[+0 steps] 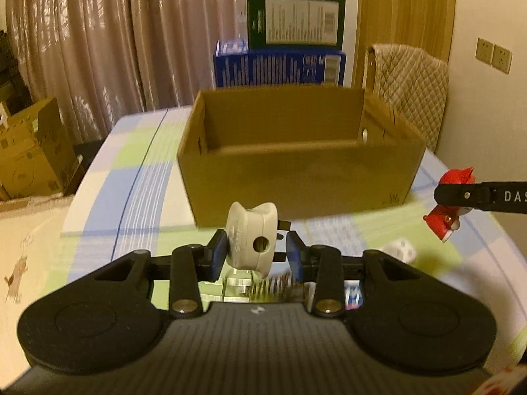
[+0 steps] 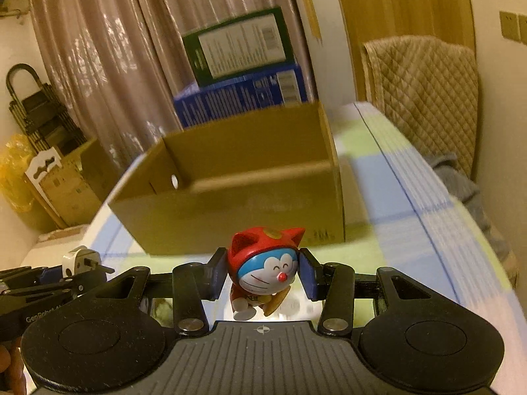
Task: Organize rigid objects
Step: 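Carry the plug and Doraemon figure over the cardboard box with both tools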
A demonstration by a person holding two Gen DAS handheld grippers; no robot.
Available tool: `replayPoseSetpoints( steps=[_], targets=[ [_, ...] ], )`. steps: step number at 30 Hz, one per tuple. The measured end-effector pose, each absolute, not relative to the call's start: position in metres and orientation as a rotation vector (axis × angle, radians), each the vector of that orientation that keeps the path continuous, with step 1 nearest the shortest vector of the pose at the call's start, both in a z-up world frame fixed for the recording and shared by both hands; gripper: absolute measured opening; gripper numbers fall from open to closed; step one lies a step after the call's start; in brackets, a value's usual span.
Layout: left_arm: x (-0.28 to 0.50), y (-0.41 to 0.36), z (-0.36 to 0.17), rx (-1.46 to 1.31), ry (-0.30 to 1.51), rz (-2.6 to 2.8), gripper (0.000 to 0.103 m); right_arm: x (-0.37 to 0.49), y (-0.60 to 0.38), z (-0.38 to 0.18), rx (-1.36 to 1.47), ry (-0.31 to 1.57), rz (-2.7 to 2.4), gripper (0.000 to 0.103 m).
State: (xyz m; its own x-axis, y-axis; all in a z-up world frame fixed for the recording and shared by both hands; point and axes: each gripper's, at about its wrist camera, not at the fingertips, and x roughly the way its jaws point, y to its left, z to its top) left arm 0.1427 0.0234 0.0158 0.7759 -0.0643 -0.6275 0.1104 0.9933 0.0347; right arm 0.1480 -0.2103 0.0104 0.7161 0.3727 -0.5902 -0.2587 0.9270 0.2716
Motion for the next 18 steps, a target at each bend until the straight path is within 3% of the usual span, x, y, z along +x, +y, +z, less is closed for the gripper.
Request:
replayPoseSetpoints(
  steps=[10,18],
  targets=[
    [0.231,0.015,0.060,0.073,0.607,-0.142,0.034,0.226,-0.205,0.061,0.142,0.596,0.374,0.042],
    [0.303,-0.003,0.055,0.025,0.635,-0.207,0.034,0.287,-0.199,0.044,0.117,0.649,0.356,0.042]
  ],
)
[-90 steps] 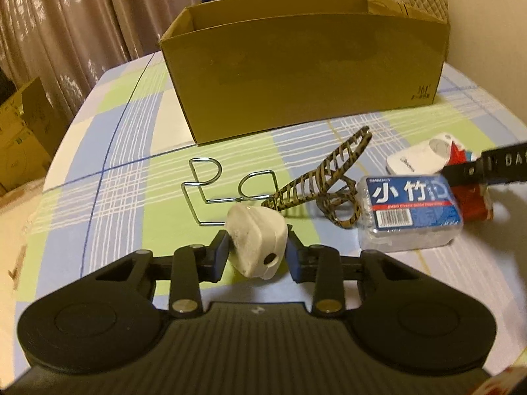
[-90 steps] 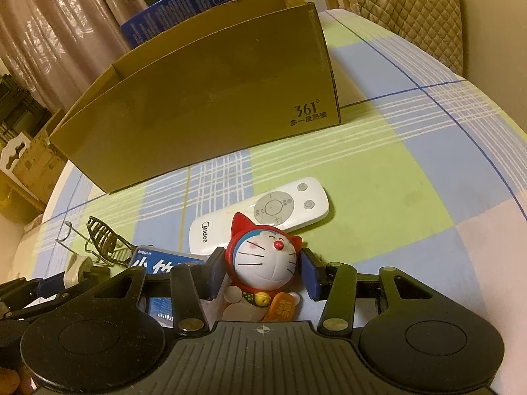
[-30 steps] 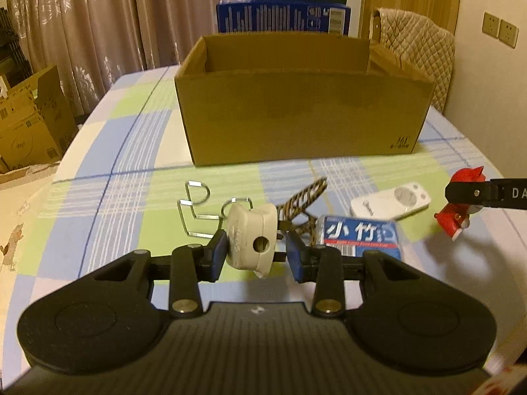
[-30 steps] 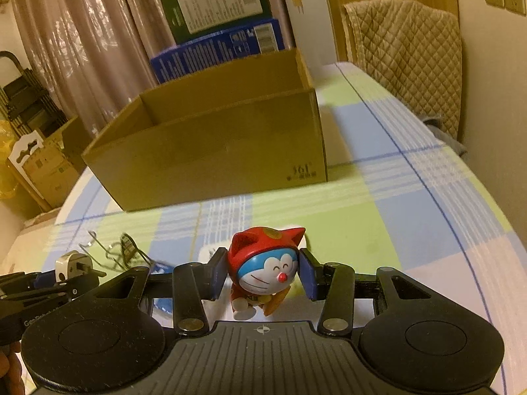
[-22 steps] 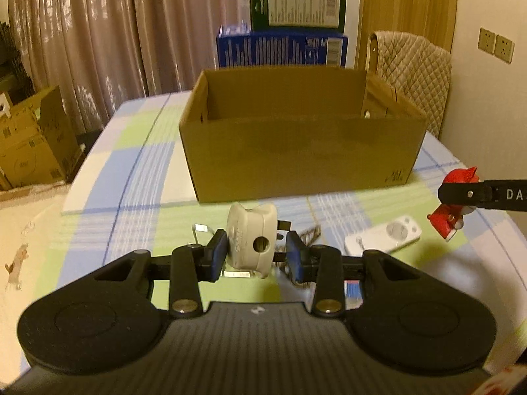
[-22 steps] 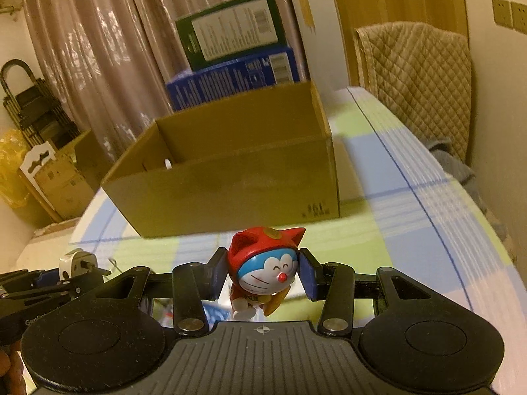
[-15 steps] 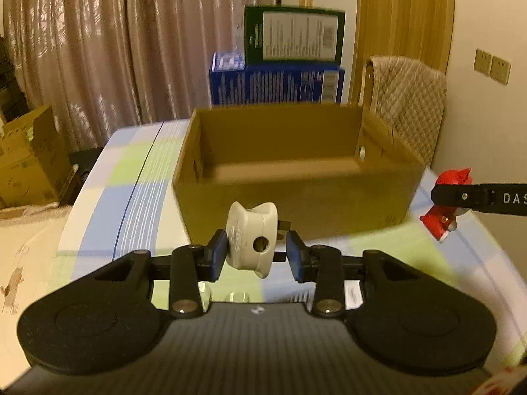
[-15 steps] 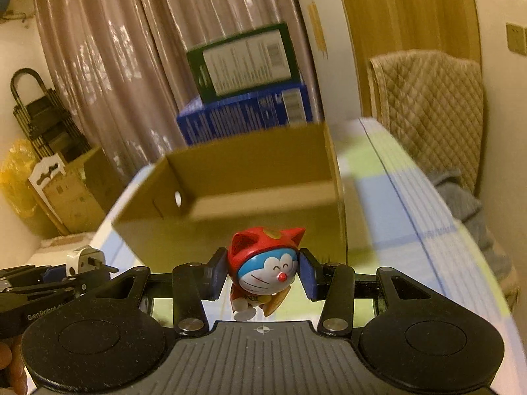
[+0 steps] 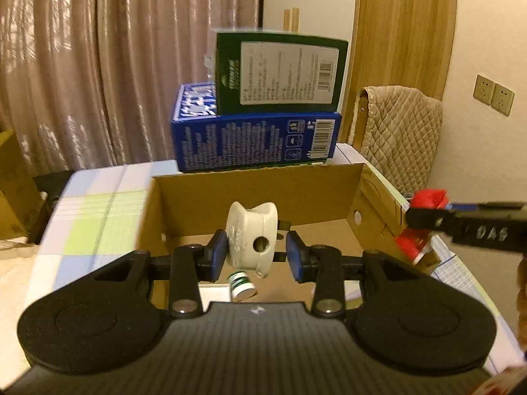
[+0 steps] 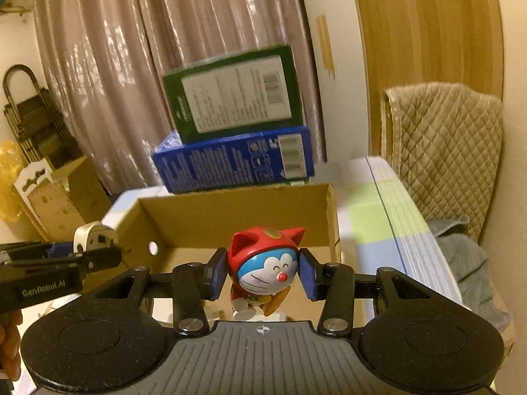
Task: Organize rigid objects
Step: 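Carry the plug and Doraemon figure over the cardboard box with both tools, then open both tools to drop the plug and Doraemon into the box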
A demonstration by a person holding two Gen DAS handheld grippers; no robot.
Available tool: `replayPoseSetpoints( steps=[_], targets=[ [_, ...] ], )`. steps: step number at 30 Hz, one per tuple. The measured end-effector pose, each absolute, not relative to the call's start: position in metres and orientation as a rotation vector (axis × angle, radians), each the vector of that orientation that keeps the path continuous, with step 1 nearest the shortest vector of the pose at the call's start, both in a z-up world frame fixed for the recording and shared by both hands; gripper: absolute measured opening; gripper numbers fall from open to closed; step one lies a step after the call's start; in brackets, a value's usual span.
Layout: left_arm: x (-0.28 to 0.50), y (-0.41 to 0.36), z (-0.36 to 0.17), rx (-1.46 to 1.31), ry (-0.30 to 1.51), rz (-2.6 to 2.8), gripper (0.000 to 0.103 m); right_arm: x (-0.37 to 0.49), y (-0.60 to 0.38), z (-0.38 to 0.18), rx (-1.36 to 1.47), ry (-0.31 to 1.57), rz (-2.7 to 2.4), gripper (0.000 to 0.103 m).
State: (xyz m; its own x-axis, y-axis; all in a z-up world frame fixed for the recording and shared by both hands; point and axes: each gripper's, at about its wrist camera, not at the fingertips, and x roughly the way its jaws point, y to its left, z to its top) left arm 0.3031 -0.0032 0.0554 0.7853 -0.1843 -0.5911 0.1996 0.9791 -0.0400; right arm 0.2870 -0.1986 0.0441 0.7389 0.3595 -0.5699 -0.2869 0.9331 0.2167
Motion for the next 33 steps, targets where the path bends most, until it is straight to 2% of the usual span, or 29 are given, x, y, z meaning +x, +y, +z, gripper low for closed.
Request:
replayPoseSetpoints(
  steps=[16,21,33],
  targets=[
    [0.344,-0.027,0.005,0.027,0.743,-0.261,0.034,0.321,-0.202,-0.004,0.154,0.745,0.327,0.042],
    [0.348,-0.033,0.000,0.039,0.749,-0.272,0.028,0.323,-0.204,-0.007,0.153,0.745,0.327,0.042],
    [0.346,-0.026,0.003,0.032,0.741,-0.254,0.028,0.325,-0.209,-0.010,0.161,0.750,0.325,0.042]
  ],
)
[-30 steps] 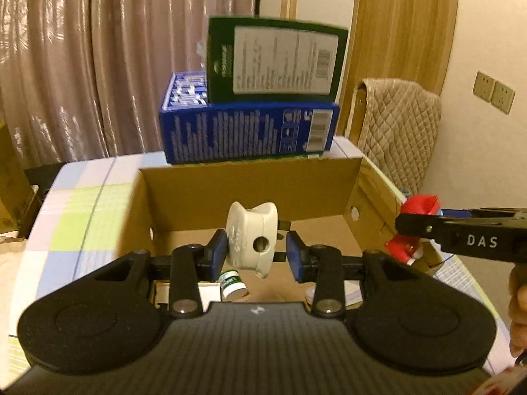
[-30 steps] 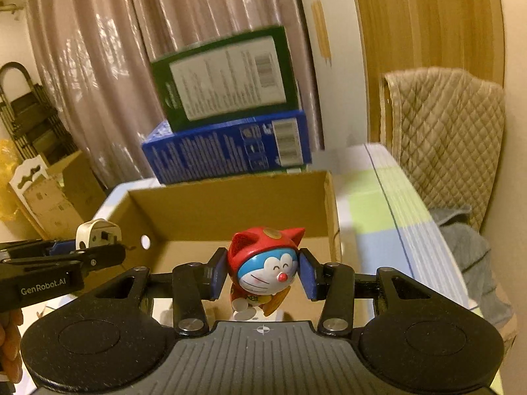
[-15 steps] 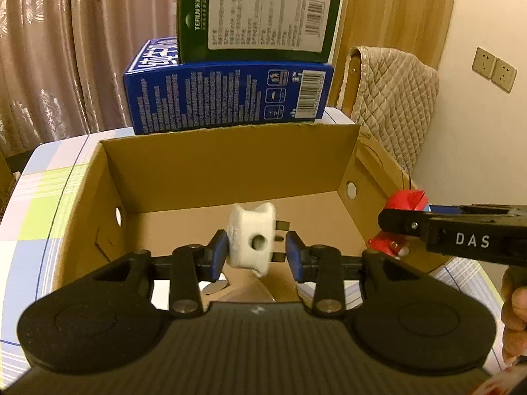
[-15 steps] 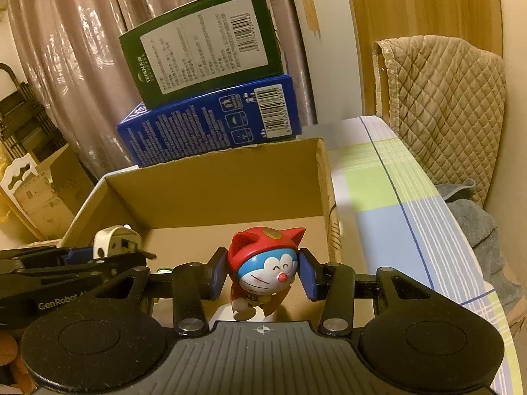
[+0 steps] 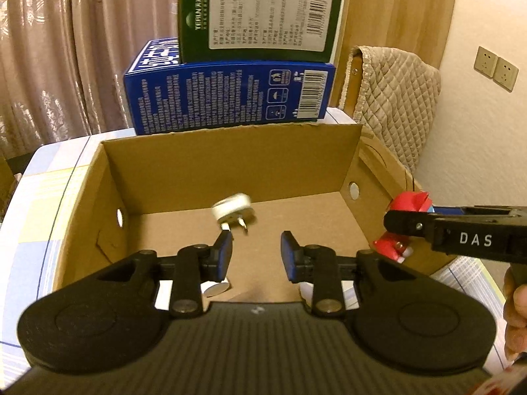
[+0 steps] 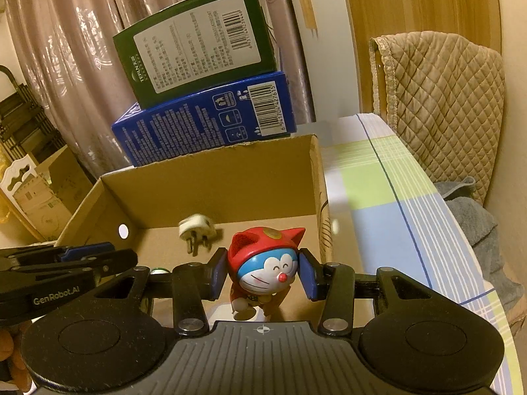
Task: Organize rigid objects
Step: 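Open both tools to drop the plug and Doraemon into the box, then withdraw both tools from the box back toward the table items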
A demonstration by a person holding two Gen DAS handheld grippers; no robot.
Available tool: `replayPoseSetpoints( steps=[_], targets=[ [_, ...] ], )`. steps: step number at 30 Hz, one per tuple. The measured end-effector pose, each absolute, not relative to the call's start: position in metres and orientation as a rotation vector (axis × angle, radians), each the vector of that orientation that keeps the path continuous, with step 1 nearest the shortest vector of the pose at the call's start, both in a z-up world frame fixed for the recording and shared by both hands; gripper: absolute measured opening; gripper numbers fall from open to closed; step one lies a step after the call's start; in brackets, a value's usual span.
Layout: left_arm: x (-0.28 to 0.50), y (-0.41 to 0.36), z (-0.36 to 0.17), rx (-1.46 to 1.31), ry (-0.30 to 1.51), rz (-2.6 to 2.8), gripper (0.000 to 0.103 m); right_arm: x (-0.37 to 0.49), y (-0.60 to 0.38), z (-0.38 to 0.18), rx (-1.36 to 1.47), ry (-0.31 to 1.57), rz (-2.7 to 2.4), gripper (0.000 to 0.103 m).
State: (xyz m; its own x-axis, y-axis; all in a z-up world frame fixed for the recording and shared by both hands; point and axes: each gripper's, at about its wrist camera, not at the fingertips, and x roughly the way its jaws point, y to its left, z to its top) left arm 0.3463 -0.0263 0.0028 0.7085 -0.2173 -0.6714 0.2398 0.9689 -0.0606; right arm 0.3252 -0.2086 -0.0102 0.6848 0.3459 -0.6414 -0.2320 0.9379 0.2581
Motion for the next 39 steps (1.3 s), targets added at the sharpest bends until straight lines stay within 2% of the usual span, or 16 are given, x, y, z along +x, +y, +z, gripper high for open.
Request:
replayPoseSetpoints(
  steps=[14,15,16,18,26,39],
  targets=[
    [0.342,-0.022,0.008,0.037,0.725,-0.244,0.028,0.328,-0.205,-0.006,0.165,0.714,0.352,0.042],
    [0.341,-0.022,0.009,0.037,0.721,-0.242,0.028,0.329,-0.205,-0.004,0.167,0.699,0.368,0.044],
    [0.340,-0.021,0.010,0.038,0.718,-0.240,0.028,0.328,-0.205,-0.002,0.166,0.688,0.374,0.052],
    [0.339,-0.021,0.012,0.036,0.714,-0.239,0.028,0.326,-0.206,0.004,0.167,0.663,0.373,0.060],
    [0.322,-0.016,0.026,0.029,0.695,-0.229,0.028,0.301,-0.212,0.023,0.151,0.625,0.372,0.061],
    [0.246,-0.004,0.065,-0.036,0.664,-0.194,0.031,0.212,-0.223,0.059,0.164,0.625,0.373,0.061]
  ],
)
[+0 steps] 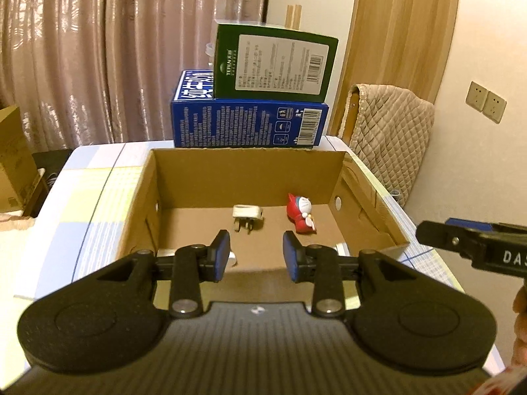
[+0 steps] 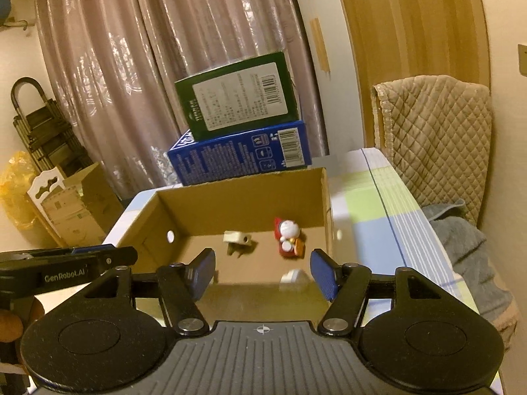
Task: Organize rigid objects
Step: 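Withdraw both tools from the box back toward the table items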
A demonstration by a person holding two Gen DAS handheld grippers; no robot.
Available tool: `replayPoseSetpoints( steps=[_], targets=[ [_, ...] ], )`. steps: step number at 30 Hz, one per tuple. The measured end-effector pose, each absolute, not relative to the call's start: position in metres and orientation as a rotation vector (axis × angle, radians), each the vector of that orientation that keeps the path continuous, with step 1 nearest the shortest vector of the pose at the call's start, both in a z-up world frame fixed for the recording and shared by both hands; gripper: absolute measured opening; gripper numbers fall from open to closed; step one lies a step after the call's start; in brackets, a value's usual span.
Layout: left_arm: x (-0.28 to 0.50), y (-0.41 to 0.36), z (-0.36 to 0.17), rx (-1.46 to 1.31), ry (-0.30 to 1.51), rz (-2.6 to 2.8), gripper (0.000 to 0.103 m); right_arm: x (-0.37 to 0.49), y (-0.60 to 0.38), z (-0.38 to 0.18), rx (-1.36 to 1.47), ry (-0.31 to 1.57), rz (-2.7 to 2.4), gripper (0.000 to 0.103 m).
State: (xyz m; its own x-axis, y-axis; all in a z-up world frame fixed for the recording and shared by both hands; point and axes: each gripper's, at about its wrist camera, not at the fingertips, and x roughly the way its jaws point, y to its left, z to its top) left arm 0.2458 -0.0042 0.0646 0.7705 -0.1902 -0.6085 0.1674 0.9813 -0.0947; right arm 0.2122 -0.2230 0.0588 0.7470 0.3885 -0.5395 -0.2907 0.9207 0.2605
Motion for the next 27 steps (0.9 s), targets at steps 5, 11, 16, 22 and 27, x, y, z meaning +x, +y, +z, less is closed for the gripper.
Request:
replayPoseSetpoints(
  steps=[5,11,16,22,27],
  targets=[
    [0.211,0.001,0.070,-0.045,0.667,-0.176,0.034,0.174,-0.223,0.065,0.149,0.629,0.391,0.061],
    [0.170,0.012,0.069,-0.064,0.683,-0.145,0.044,0.133,-0.229,0.070,0.158,0.629,0.398,0.062],
    [0.132,0.027,0.070,-0.053,0.674,-0.108,0.067,0.104,-0.237,0.071,0.151,0.623,0.386,0.063],
    [0.099,0.040,0.069,-0.010,0.670,-0.074,0.078,0.078,-0.243,0.057,0.140,0.657,0.391,0.064],
    [0.081,0.048,0.063,0.011,0.684,-0.075,0.086,0.063,-0.238,0.045,0.102,0.689,0.430,0.065]
  ],
)
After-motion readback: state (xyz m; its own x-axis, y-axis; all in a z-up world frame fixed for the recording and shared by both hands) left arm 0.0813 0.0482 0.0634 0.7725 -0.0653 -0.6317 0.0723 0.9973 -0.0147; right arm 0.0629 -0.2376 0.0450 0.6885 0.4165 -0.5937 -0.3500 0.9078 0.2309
